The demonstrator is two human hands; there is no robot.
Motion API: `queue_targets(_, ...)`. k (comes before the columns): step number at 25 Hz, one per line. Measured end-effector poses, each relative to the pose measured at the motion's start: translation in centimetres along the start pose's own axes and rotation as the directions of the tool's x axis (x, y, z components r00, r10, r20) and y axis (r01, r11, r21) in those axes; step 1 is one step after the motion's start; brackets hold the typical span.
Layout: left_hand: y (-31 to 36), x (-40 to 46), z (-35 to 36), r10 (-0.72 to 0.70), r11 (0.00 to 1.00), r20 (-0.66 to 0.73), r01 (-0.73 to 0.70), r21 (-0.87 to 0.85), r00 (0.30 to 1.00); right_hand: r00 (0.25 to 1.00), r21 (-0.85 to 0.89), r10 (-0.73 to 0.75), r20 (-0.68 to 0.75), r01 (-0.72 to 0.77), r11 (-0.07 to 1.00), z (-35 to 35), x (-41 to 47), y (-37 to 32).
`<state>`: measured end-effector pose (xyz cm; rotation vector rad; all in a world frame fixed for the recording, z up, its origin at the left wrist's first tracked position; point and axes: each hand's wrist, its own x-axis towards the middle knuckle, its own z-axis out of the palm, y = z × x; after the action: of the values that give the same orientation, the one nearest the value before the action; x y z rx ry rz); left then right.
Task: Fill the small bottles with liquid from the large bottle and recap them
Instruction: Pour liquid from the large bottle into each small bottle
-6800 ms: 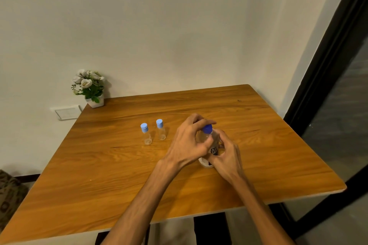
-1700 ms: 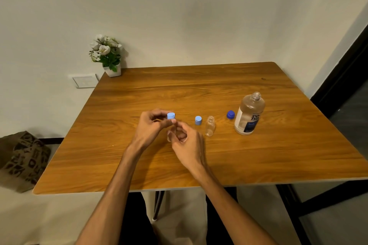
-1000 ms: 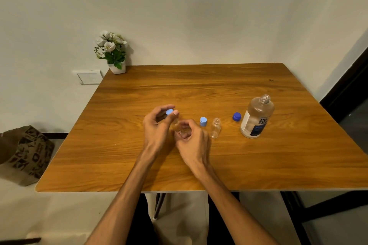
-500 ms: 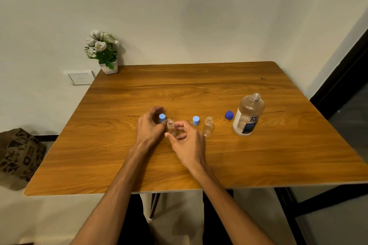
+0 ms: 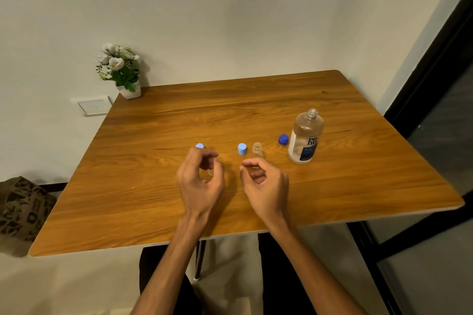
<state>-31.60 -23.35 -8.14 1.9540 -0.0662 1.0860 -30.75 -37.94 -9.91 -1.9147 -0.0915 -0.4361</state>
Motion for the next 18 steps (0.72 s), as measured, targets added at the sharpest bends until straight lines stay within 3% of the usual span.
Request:
queue_targets(4,2.5,-1.0,4.5,0.066,0.998,0.165,-0.063,-0.023,0.984,0.960,0.042,-0.045,-0.276,0.059,0.997,-5.1,1.4,0.6)
queue_targets(8,2.9,-1.3,7.6,-0.147,0.986,0.279,0.117,0.120,0.949,0.879,-0.032,0.000,-0.477,-0.017,0.999,-7.9,3.9,2.2)
queue_targets(12,2.8,-1.7,9.5,-0.267,0.960,0.279,0.229,0.162,0.922,0.954,-0.124,0.165,-0.252,-0.201,0.972,-8.6,7.5,4.5)
queue_targets(18,2.8,-1.7,9.5,-0.434,0.898,0.185,0.439,0.014,0.882,0.992,-0.144,-0.035,-0.119,0.017,0.989,-8.4,8.8,4.8)
